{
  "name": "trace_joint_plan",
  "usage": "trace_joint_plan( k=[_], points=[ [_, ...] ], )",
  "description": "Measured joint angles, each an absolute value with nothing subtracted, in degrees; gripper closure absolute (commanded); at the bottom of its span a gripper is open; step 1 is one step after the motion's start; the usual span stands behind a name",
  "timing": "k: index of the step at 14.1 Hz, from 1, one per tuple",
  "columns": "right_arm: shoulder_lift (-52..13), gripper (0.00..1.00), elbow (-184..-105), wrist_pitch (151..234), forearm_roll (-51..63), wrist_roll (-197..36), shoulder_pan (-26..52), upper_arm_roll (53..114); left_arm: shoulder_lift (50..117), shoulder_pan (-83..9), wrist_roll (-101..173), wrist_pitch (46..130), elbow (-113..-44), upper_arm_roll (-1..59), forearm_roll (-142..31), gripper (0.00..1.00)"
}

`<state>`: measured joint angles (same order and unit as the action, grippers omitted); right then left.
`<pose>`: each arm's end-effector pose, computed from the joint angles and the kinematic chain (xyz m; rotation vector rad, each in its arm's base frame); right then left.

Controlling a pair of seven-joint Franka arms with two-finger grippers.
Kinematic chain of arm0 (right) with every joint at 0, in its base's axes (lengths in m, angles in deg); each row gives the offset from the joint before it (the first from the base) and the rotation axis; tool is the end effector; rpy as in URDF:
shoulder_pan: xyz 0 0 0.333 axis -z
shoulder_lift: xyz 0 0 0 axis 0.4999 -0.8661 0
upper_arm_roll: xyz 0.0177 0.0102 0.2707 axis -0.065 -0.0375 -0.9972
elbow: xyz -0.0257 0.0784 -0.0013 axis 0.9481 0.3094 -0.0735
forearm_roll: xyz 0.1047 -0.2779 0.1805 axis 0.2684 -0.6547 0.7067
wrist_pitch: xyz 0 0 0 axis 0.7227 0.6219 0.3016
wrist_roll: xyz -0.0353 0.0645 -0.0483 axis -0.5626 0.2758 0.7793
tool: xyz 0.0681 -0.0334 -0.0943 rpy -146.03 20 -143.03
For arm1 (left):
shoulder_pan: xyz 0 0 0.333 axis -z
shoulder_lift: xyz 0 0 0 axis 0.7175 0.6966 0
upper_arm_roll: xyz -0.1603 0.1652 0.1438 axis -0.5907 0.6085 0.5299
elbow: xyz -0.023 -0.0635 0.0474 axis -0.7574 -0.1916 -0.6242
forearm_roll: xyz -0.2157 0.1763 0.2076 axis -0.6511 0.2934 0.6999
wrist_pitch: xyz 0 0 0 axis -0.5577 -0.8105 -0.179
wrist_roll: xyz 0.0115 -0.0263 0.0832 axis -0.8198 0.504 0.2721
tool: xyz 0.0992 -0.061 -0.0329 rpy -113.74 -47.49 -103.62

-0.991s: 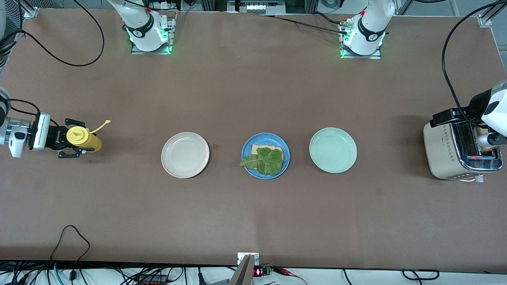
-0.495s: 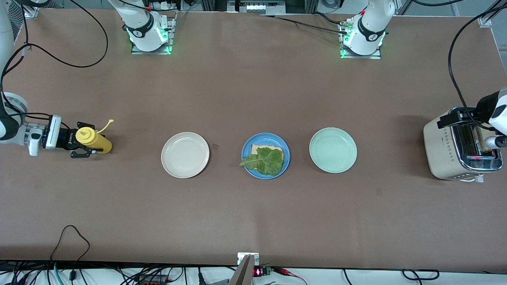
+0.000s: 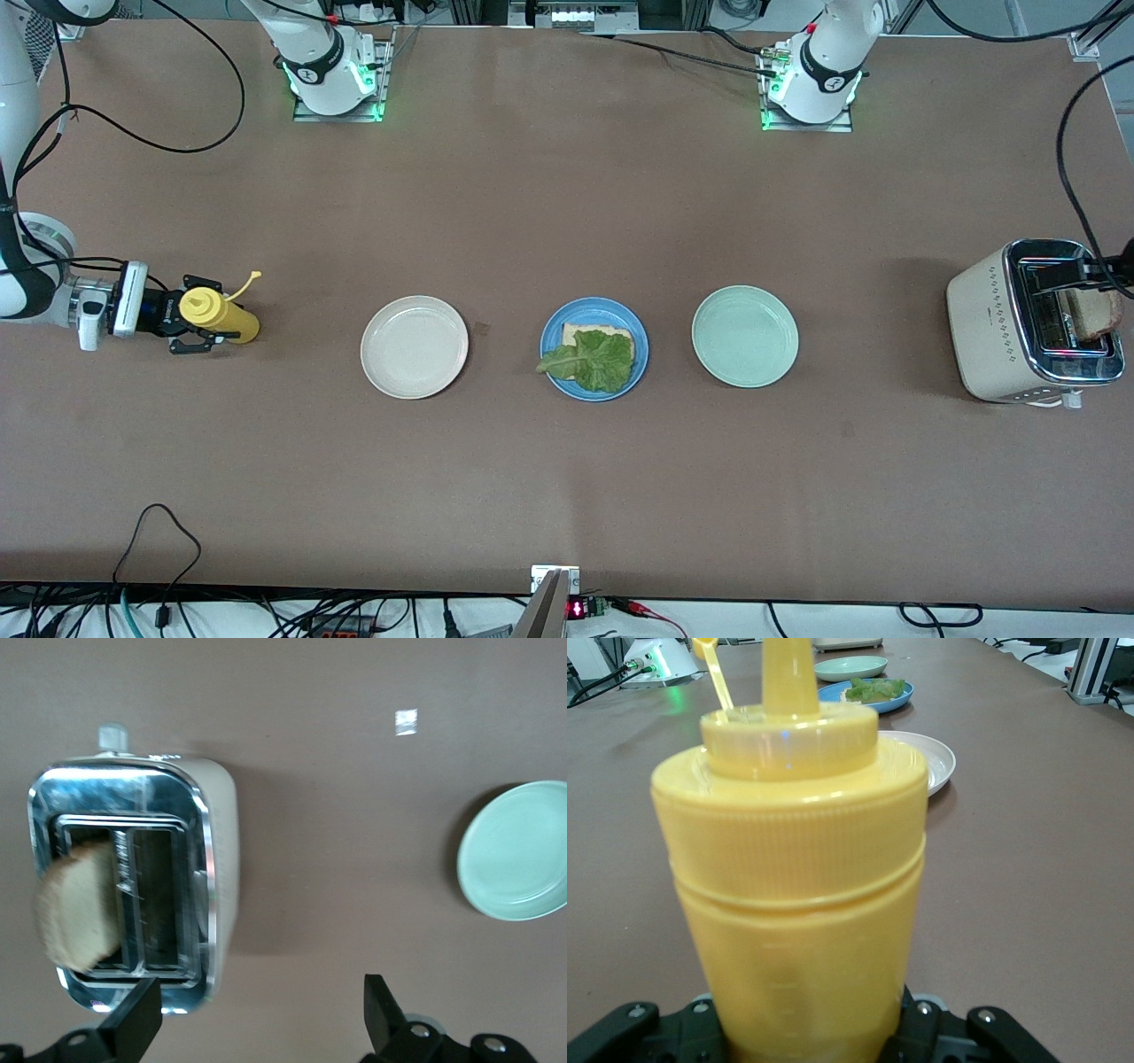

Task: Make sandwich in blue plate with both arms
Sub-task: 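Release the bottle and withdraw the right gripper while the left gripper reaches toast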

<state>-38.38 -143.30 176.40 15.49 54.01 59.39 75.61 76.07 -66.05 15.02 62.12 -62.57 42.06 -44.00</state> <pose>0.5136 -0.1750 0.1448 -1.6357 -1.5506 -0.8207 0.5529 0.1580 0.4447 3.0981 0.0121 -0.2689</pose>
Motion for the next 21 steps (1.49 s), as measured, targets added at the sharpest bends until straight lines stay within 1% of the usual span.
trace_joint_plan(
  k=[3, 5, 7, 10, 16, 17, 18, 19, 21],
  points=[
    [-38.5, 0.0, -143.3, 176.3, 15.7, 54.0, 59.4, 75.6, 80.4, -70.4, 4.0, 62.5, -60.0, 42.1, -44.0, 0.0],
    [-38.5, 0.0, -143.2, 176.2, 15.8, 54.0, 59.6, 75.5, 82.3, -72.4, -3.3, 64.9, -59.4, 42.1, -43.9, 0.0],
    [-38.5, 0.0, -143.0, 176.2, 15.8, 54.0, 59.8, 75.4, 83.0, -73.0, -8.4, 66.8, -59.3, 42.1, -41.5, 0.0],
    [-38.5, 0.0, -142.7, 176.2, 15.8, 54.0, 60.9, 75.4, 83.3, -73.1, -11.8, 67.0, -59.0, 42.1, -37.1, 0.0],
    [-38.1, 0.0, -142.4, 175.9, 14.5, 54.4, 64.5, 75.4, 86.3, -78.2, -15.7, 67.0, -59.1, 42.1, -41.7, 0.0],
    [-37.9, 0.0, -142.2, 175.9, 13.9, 54.5, 65.0, 75.4, 87.1, -79.2, -15.8, 67.0, -59.2, 42.1, -43.3, 0.02],
    [-37.5, 0.0, -141.9, 175.9, 13.2, 54.5, 65.5, 75.4, 87.7, -80.2, -15.9, 67.0, -59.2, 42.1, -44.7, 0.07],
    [-36.7, 0.0, -141.5, 175.9, 12.6, 54.5, 66.0, 75.4, 88.3, -81.0, -15.9, 67.0, -59.5, 42.1, -45.4, 0.22],
    [-34.3, 0.0, -140.2, 175.8, 11.0, 54.2, 67.0, 75.4, 88.7, -81.6, -15.9, 67.0, -59.9, 42.0, -45.8, 0.33]
  ],
)
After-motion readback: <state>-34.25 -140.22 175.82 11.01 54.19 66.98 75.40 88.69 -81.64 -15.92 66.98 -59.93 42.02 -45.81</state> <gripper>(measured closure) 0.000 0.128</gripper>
